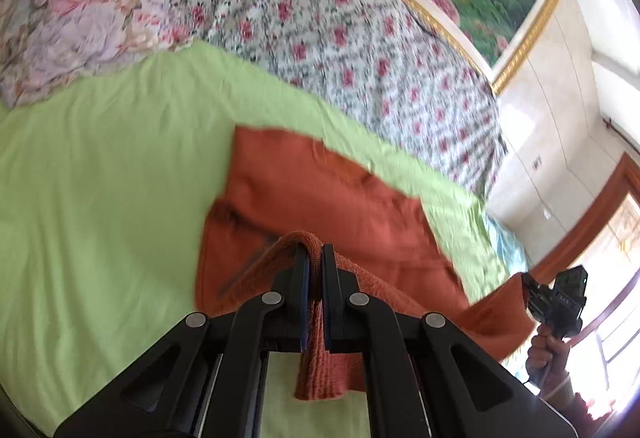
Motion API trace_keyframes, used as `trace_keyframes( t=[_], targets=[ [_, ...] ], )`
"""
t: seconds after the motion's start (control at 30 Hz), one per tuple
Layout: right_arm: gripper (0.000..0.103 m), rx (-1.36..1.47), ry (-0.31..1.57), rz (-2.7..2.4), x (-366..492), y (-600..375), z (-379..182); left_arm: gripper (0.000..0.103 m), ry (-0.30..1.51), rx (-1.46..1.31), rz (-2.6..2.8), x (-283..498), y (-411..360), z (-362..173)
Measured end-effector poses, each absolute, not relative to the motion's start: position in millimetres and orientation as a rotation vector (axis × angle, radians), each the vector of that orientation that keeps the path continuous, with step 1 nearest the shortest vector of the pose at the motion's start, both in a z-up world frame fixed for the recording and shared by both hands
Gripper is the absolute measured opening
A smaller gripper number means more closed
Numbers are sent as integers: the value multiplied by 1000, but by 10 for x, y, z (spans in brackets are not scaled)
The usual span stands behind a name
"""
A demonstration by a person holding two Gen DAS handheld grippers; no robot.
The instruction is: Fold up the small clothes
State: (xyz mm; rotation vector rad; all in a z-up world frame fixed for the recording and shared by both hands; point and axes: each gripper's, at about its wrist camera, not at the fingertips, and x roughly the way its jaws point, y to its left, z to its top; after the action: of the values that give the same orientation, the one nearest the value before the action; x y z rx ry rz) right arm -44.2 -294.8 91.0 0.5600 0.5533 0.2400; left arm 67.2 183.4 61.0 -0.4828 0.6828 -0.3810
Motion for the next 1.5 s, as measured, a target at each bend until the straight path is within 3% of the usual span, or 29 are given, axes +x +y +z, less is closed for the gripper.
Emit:
trace_keyframes(
  t=[0.37, 0.73, 0.93, 1.07, 1.1, 1.23, 1.4, 1.5],
  targets=[
    [7, 536, 607, 96, 998, -3565, 832, 2, 722, -497, -267, 2279, 1711, 436],
    [7, 490, 753, -81, 1638, -3811, 315, 2, 846, -456, -195, 3050, 1608, -95],
    [9, 509, 817, -131, 1703, -3859, 145, 5, 944, -466, -180, 3141, 1583, -345],
    [31, 458, 767, -152, 1456, -3762, 313, 13, 929, -472, -259, 2750, 1493, -224],
    [33, 430, 738, -148, 1338, -3681, 383, 15, 925, -455, -292, 2612, 1406, -187],
    [33, 351, 751, 4, 1161, -3203, 393, 19, 977, -360, -437, 2294, 893, -181],
    [33, 70, 1024, 216, 1515, -2433, -52, 18, 1063, -178, -431, 2520, 425, -335],
    [31, 19, 1041, 153, 1765, -2524, -114, 10, 1093, -196, -391, 2917, 518, -262]
  ],
)
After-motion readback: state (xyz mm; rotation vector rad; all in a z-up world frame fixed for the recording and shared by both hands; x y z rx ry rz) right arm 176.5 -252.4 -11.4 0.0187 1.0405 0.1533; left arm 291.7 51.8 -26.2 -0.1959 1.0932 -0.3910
